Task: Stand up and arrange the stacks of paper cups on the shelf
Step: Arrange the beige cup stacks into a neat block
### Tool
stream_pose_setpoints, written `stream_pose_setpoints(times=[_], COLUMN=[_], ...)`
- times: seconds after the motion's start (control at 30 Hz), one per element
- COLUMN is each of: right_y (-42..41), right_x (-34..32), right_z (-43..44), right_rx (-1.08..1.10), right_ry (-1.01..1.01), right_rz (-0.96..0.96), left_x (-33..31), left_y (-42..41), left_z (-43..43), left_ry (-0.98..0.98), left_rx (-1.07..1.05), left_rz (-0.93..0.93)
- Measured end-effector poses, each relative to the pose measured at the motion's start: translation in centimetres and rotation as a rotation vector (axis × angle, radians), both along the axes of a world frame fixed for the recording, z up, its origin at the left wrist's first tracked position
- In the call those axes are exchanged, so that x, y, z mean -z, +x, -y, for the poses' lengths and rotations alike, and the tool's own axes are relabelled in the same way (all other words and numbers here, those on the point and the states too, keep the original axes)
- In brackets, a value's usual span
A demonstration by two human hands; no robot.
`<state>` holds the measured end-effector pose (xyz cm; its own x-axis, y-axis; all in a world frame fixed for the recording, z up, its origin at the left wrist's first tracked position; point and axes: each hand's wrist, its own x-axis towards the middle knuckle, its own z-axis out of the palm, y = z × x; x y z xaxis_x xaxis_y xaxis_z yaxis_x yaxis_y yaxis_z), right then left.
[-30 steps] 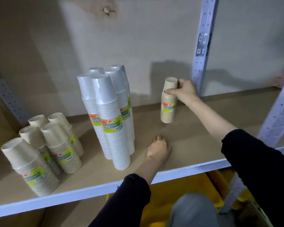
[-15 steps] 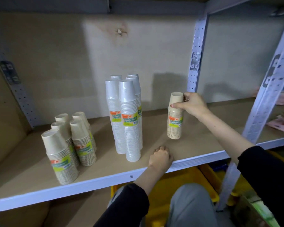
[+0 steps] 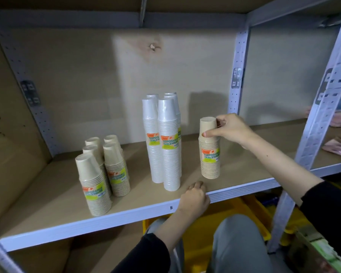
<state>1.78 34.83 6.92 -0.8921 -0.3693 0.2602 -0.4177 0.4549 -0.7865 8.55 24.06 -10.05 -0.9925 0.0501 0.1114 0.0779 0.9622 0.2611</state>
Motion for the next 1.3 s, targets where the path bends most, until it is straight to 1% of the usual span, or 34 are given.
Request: stream_pose_setpoints(times=[0.13, 0.3, 0.4, 0.47, 0.63, 0.7, 0.73, 0.77, 0.97, 1.03, 1.1, 1.2, 1.3], right_y=[2.2, 4.3, 5.1, 5.4, 6.4, 6.5, 6.6, 6.7, 7.0, 7.0, 7.1, 7.5, 7.6], right_x=[-0.3, 0.0, 0.6, 1.1, 2.0, 2.4, 2.6, 2.8, 3.3, 3.6, 3.9, 4.2, 4.7], right_z=[2.4, 6.5, 9.3, 11.1, 14.6, 15.7, 16.1, 16.5, 17.6, 17.9, 18.1, 18.3, 18.8], right_rx=[-0.147, -0.320, -0.327, -0.329, -0.333, -0.319, -0.310, -0.311, -0.322, -0.317, -0.319, -0.330, -0.333], right_ry=[-0.029, -0.031, -0.009, -0.007, -0.040, -0.044, -0.039, -0.040, -0.025, -0.009, -0.007, -0.014, -0.017], right_rz=[0.032, 0.045, 0.005, -0.017, -0.016, -0.021, -0.023, -0.022, -0.026, -0.032, -0.041, -0.033, -0.003], left_x=[0.5, 0.8, 0.9, 0.8, 1.1, 1.0, 0.8, 0.7, 0.5, 0.6, 0.8, 1.3, 0.7], left_y=[3.0, 6.5, 8.1, 8.9, 10.4, 11.0, 11.5, 11.8, 13.6, 13.9, 14.5, 15.3, 16.3], left_z=[2.6, 6.4, 8.5, 9.8, 12.1, 12.5, 12.7, 13.0, 14.3, 14.8, 15.4, 16.4, 17.6], left_ry=[-0.008, -0.041, -0.035, -0.019, -0.023, -0.096, -0.066, -0.092, -0.217, -0.208, -0.181, -0.114, -0.161], left_rx=[0.034, -0.021, -0.071, -0.094, -0.183, -0.181, -0.191, -0.186, -0.246, -0.261, -0.276, -0.290, -0.363], left_rz=[-0.020, -0.008, -0.013, -0.050, -0.051, -0.091, -0.052, -0.021, -0.040, -0.036, -0.072, -0.101, -0.011])
